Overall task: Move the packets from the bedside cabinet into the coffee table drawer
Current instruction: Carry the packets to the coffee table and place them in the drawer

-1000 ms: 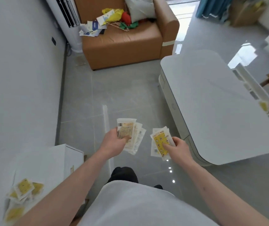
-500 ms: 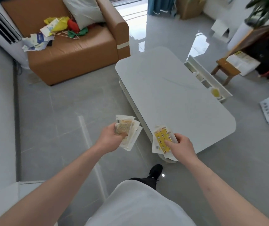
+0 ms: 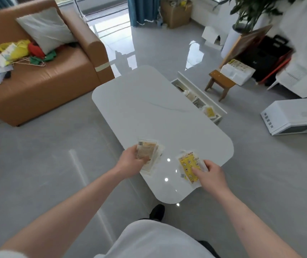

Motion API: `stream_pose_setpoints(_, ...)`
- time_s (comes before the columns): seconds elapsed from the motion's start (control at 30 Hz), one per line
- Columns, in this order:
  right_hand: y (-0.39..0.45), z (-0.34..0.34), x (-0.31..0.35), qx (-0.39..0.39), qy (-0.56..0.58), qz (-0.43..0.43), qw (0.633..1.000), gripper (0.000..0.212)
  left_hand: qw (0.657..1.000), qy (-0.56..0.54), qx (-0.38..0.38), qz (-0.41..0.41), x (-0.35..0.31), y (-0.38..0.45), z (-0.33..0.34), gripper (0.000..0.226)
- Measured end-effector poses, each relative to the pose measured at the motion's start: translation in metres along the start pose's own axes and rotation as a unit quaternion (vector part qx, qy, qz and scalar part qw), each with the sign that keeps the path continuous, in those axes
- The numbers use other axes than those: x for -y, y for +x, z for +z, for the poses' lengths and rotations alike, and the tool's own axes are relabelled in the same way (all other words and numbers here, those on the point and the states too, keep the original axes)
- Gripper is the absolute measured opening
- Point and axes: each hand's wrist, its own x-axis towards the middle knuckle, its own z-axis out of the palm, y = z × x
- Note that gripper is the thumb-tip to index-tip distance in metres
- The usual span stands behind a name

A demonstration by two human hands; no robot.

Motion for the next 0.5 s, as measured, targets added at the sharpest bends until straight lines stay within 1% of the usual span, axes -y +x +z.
stream_pose_setpoints(0.1, 0.024, -0.042, -0.015, -0.014, 0.019, 0.009, 1.000, 0.003, 0.999, 0.019, 0.007, 0.044, -0.055, 0.022, 0.042, 0.038)
stream_pose_setpoints(0.23, 0.061, -0.099, -0.032, -0.007, 0.014, 0.000, 1.000, 0.005, 0.998, 0.010, 0.001, 0.055, -0.112, 0.042, 0.093, 0.026)
stream_pose_setpoints(0.33, 0.090, -0.147, -0.043, 0.003, -0.002, -0.015, 1.000, 0.006, 0.999, -0.008, -0.027, 0.043, -0.139, 0.045, 0.133, 0.023)
stream_pose_setpoints(0.5, 0.132, -0.230, -0.065, 0.031, -0.032, -0.030, 0.999, 0.008, 0.995, -0.052, -0.086, -0.010, -0.156, 0.030, 0.199, 0.019)
